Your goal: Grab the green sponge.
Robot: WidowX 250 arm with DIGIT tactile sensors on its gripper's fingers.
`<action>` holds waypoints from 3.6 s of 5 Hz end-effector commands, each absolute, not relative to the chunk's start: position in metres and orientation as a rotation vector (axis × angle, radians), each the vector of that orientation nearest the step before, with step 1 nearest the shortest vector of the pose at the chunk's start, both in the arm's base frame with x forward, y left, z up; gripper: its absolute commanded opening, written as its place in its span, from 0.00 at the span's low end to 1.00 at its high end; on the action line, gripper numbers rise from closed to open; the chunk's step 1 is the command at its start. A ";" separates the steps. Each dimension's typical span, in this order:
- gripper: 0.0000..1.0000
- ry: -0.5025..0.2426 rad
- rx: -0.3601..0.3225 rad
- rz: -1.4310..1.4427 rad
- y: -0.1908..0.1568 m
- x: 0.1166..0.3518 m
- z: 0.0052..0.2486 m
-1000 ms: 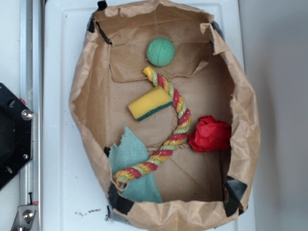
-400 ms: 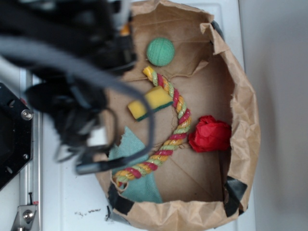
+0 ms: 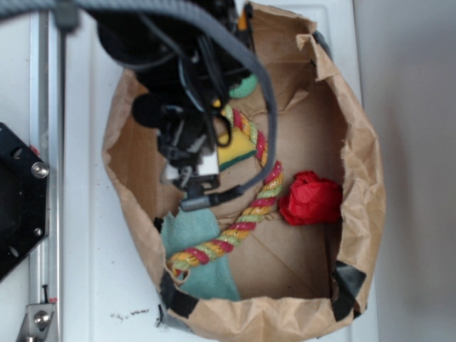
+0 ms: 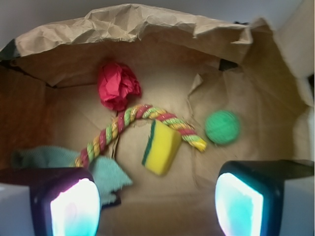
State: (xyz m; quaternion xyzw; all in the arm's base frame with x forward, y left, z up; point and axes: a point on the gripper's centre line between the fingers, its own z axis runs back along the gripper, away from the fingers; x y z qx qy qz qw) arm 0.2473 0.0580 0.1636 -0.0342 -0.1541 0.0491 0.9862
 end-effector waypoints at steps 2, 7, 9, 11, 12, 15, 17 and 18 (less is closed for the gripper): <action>1.00 -0.355 -0.058 0.097 0.060 0.253 0.176; 1.00 -0.214 -0.183 0.291 0.022 0.271 0.112; 1.00 -0.193 -0.257 0.399 0.034 0.283 0.100; 1.00 -0.199 -0.265 0.352 0.036 0.296 0.068; 1.00 -0.199 -0.265 0.352 0.036 0.296 0.068; 1.00 -0.225 -0.223 0.406 0.057 0.289 0.059; 1.00 -0.188 -0.120 0.445 0.081 0.274 0.040; 1.00 -0.179 -0.096 0.413 0.080 0.276 0.034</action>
